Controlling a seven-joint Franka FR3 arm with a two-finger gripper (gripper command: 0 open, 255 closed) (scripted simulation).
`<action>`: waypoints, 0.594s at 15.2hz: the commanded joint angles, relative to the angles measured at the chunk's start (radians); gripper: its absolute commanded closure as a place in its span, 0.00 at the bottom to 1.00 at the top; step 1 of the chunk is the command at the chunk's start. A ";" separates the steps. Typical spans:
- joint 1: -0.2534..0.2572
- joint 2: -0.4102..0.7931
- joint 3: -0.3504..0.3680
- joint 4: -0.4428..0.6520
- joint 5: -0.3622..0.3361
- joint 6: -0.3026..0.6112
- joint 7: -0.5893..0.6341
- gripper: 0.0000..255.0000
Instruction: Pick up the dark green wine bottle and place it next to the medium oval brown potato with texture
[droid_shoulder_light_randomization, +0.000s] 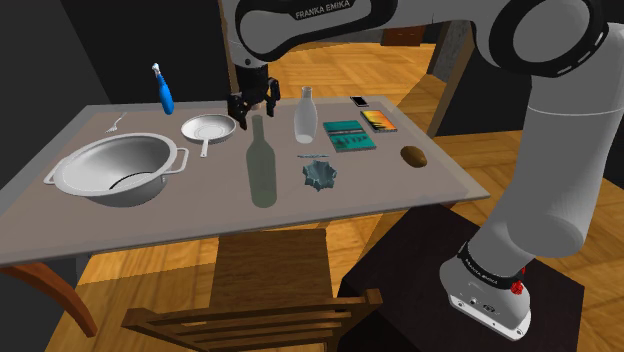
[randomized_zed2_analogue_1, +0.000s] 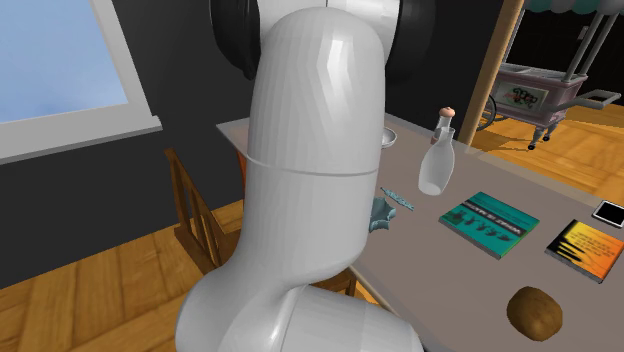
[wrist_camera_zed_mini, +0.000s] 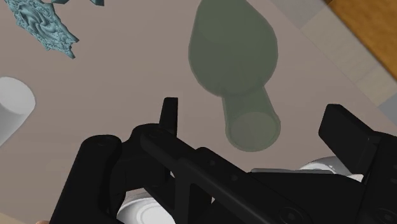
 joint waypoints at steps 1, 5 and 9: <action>0.000 0.000 0.000 0.000 0.000 0.000 0.000 0.00; 0.000 0.000 0.000 0.000 0.000 0.000 0.000 1.00; 0.000 0.000 0.000 0.000 0.000 0.000 0.000 1.00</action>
